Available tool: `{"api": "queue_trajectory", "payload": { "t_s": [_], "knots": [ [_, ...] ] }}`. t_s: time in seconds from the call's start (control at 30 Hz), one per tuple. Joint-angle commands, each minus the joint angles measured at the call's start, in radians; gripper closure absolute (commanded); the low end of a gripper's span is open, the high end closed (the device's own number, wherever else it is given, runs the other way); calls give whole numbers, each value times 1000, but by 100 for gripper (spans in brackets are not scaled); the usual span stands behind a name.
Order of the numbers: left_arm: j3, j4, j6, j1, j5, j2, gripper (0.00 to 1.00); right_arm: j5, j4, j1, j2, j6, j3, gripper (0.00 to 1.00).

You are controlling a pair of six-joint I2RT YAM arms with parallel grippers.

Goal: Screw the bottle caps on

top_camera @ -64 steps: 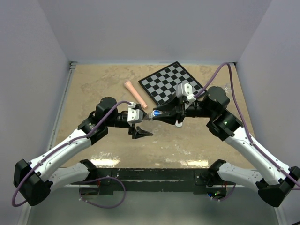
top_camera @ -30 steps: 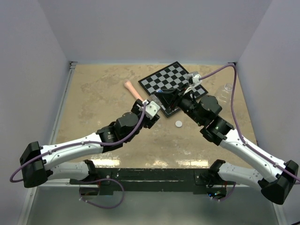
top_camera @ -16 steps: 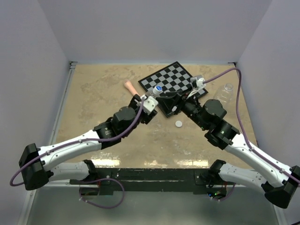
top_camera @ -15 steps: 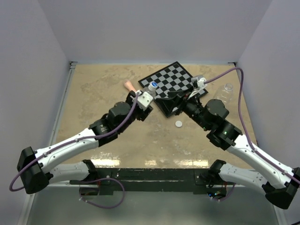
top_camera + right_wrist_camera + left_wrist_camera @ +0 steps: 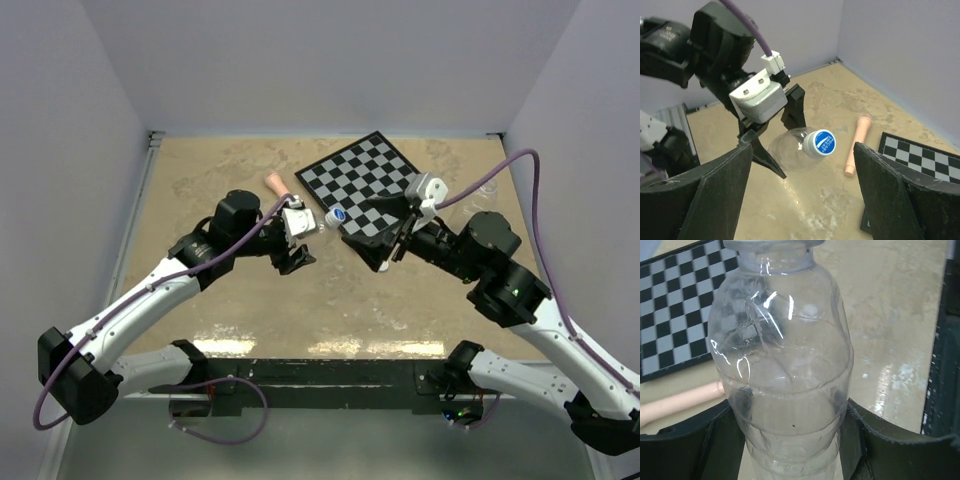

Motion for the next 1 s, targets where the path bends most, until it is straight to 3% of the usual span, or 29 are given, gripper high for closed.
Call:
{"api": "queue_trajectory", "payload": {
  "t_s": [0.0,0.1,0.3,0.97],
  "knots": [
    [20,-81,135,9,323,-5,100,-184,-123,2,-22,-199,70,14],
    [6,-92,169,10,410,-17,100,-259,-176,2,-37,-254,80,14],
    [3,-107,192,9,456,-15,100,-372,-216,3,-46,-332,63,19],
    [-11,-118,223,9,533,-37,100,-442,-218,2,56,-377,76,36]
  ]
}}
